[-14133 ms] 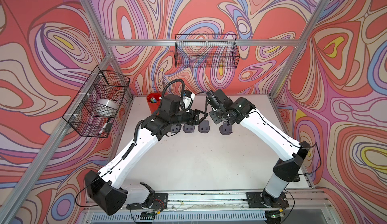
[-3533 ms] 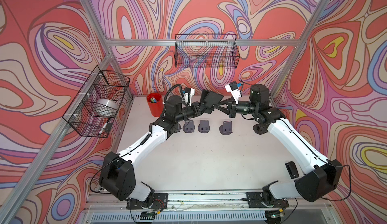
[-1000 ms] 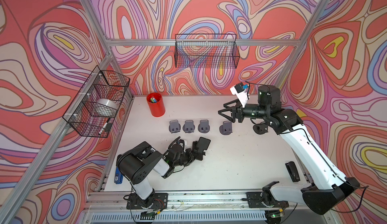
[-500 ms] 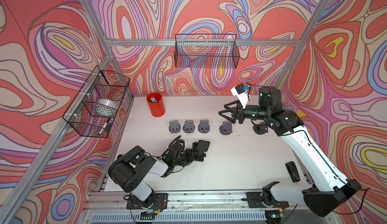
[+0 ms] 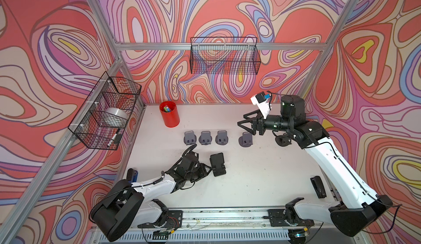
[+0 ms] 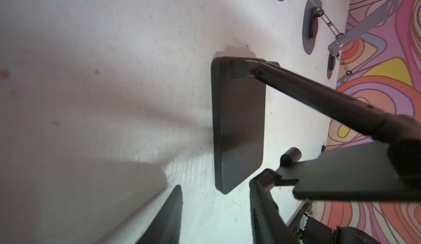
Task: Open the phone stand
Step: Place the phone stand at the center of the board, then reset both arms
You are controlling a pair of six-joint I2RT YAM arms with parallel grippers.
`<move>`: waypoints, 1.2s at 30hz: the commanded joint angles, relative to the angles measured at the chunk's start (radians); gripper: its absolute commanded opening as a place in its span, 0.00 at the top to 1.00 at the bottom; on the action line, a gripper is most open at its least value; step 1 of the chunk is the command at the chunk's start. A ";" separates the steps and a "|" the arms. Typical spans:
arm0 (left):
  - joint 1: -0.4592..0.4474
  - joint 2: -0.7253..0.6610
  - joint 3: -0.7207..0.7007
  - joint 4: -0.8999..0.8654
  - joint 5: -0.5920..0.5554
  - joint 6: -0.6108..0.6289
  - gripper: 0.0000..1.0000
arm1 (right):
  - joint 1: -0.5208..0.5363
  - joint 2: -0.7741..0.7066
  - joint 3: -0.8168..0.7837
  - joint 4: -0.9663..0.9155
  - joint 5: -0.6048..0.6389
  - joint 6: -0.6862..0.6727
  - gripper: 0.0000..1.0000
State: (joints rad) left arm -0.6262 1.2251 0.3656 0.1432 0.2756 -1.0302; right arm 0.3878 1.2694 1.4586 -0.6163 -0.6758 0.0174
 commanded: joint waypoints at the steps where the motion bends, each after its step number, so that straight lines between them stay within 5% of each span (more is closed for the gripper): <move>1: 0.008 -0.064 0.061 -0.244 -0.086 0.085 0.53 | 0.005 -0.041 -0.037 0.050 0.034 0.045 0.30; 7: 0.027 -0.158 0.221 -0.511 -0.257 0.208 0.46 | 0.005 -0.132 -0.190 0.162 0.242 0.184 0.30; 13: 0.114 -0.234 0.318 -0.577 -0.391 0.347 0.34 | 0.005 -0.230 -0.387 0.206 0.585 0.295 0.25; 15: 0.155 -0.246 0.339 -0.555 -0.418 0.407 0.28 | 0.005 -0.263 -0.444 0.215 0.676 0.315 0.22; 19: 0.251 -0.248 0.355 -0.507 -0.430 0.487 0.01 | 0.005 -0.316 -0.541 0.238 0.834 0.340 0.16; 29: 0.346 -0.190 0.300 -0.260 -0.699 0.698 0.00 | -0.013 -0.343 -0.767 0.404 1.137 0.329 0.04; 36: 0.422 -0.190 0.106 0.064 -0.682 0.875 0.00 | -0.026 -0.279 -0.992 0.789 1.222 0.199 0.01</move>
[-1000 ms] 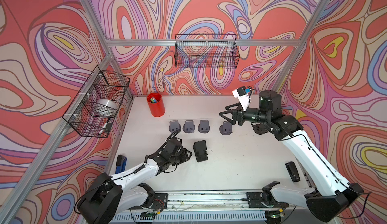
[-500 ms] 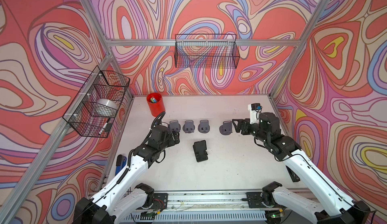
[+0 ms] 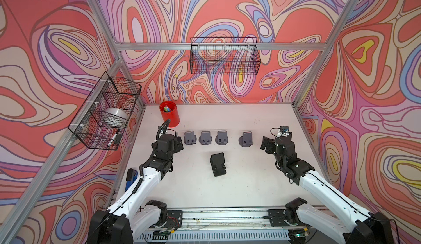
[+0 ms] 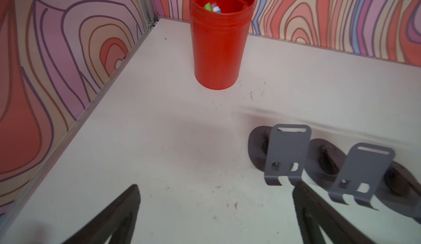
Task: Open the phone stand
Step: Reset both arms
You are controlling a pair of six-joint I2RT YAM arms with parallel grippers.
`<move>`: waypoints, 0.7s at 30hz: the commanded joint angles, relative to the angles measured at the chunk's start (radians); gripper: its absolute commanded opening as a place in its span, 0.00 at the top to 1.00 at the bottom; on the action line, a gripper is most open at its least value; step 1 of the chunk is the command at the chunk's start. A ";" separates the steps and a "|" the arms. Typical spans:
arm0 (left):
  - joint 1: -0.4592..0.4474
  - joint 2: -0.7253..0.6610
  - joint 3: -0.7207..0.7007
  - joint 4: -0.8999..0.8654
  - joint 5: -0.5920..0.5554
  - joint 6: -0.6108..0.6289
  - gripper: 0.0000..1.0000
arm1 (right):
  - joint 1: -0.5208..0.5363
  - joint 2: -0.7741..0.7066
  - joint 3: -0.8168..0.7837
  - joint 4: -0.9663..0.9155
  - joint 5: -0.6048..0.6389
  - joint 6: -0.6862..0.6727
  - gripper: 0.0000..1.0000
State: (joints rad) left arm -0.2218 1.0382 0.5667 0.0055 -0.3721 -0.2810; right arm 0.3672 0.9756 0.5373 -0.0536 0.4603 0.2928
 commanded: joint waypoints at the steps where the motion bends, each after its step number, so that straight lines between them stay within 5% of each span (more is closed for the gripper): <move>1: 0.024 -0.006 -0.134 0.264 -0.023 0.147 0.00 | -0.006 0.024 -0.100 0.291 0.095 -0.104 0.02; 13: 0.130 0.165 -0.297 0.690 0.101 0.204 0.00 | -0.086 0.356 -0.200 0.738 0.072 -0.280 0.02; 21: 0.174 0.314 -0.292 0.896 0.190 0.248 0.00 | -0.209 0.482 -0.178 0.911 -0.125 -0.281 0.01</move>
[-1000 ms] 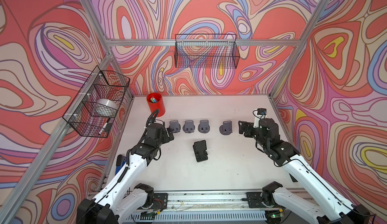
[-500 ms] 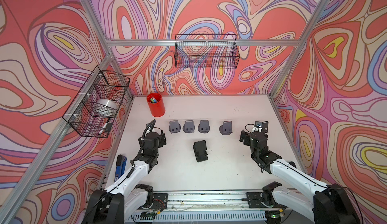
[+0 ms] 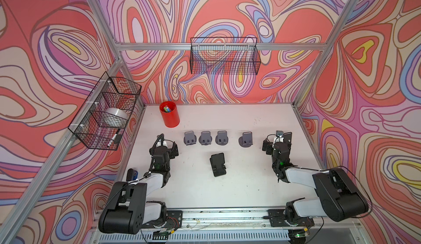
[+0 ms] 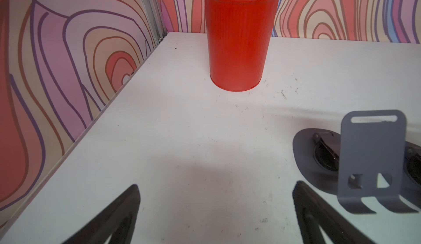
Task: Open the phone stand
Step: Reset both arms
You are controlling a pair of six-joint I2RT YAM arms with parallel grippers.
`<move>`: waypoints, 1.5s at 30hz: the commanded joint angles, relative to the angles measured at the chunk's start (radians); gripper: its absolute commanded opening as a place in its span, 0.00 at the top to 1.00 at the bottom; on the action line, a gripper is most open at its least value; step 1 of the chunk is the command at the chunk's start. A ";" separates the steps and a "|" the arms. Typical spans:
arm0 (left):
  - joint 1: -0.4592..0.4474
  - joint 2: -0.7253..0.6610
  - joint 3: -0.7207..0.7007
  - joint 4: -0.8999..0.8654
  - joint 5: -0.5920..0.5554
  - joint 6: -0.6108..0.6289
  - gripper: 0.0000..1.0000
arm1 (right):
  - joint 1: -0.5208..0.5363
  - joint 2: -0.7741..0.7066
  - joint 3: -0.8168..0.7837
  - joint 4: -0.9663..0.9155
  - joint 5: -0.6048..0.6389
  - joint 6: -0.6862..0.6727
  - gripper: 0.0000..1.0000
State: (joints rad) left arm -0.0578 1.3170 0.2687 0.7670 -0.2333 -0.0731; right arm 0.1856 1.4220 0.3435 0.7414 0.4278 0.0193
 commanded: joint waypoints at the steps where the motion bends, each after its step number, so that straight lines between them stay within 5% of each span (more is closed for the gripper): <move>1: 0.010 0.067 -0.006 0.192 0.049 0.042 0.00 | -0.037 0.053 0.023 0.131 -0.113 -0.008 0.01; 7: 0.013 0.251 -0.074 0.511 0.066 0.058 0.00 | -0.075 0.116 0.053 0.182 -0.172 -0.029 0.02; 28: 0.022 0.222 0.093 0.148 0.052 0.037 0.00 | -0.113 0.269 0.043 0.361 -0.239 -0.035 0.01; 45: 0.023 0.223 0.098 0.143 0.051 0.036 0.00 | -0.125 0.295 0.072 0.323 -0.296 -0.044 0.02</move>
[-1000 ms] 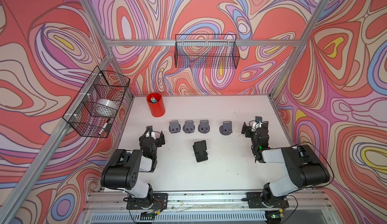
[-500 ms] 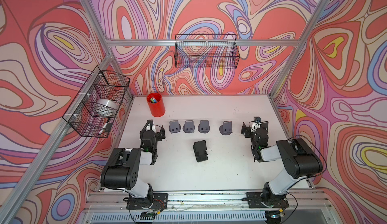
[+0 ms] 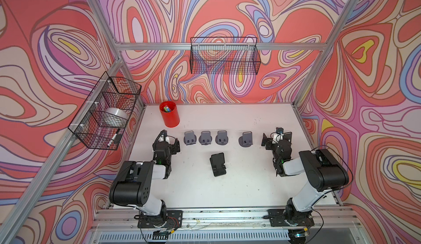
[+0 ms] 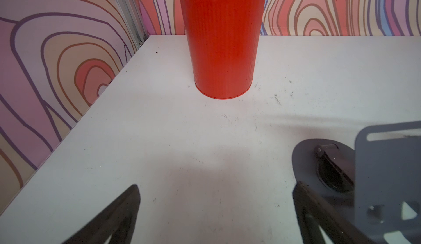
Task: Open the phone stand
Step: Reset both arms
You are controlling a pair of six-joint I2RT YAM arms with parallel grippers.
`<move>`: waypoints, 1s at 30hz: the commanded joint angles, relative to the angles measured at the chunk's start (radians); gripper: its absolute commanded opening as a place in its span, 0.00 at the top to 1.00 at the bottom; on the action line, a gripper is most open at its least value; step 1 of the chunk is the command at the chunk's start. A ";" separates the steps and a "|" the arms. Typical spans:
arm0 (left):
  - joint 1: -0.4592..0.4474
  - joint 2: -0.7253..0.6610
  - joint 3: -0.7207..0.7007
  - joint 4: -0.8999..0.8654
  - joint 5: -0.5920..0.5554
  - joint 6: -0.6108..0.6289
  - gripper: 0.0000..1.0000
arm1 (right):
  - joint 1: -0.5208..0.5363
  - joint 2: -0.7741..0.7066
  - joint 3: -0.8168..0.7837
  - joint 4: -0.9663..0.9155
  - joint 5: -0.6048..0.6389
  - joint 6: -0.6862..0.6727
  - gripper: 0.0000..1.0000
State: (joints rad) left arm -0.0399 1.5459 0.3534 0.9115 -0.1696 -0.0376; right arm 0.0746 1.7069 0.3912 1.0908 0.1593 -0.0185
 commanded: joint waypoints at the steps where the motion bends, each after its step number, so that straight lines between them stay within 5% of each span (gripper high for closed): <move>1: 0.005 -0.006 0.013 -0.003 -0.013 -0.001 0.00 | -0.018 0.010 0.030 -0.038 -0.037 -0.003 0.02; 8: 0.005 -0.006 0.013 -0.003 -0.013 -0.001 0.00 | -0.067 0.008 0.074 -0.128 -0.134 0.025 0.02; 30: 0.005 -0.003 0.015 -0.005 -0.013 -0.002 0.00 | -0.076 0.007 0.081 -0.145 -0.129 0.037 0.02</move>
State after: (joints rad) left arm -0.0399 1.5459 0.3534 0.9089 -0.1761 -0.0376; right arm 0.0021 1.7069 0.4637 0.9516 0.0360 0.0120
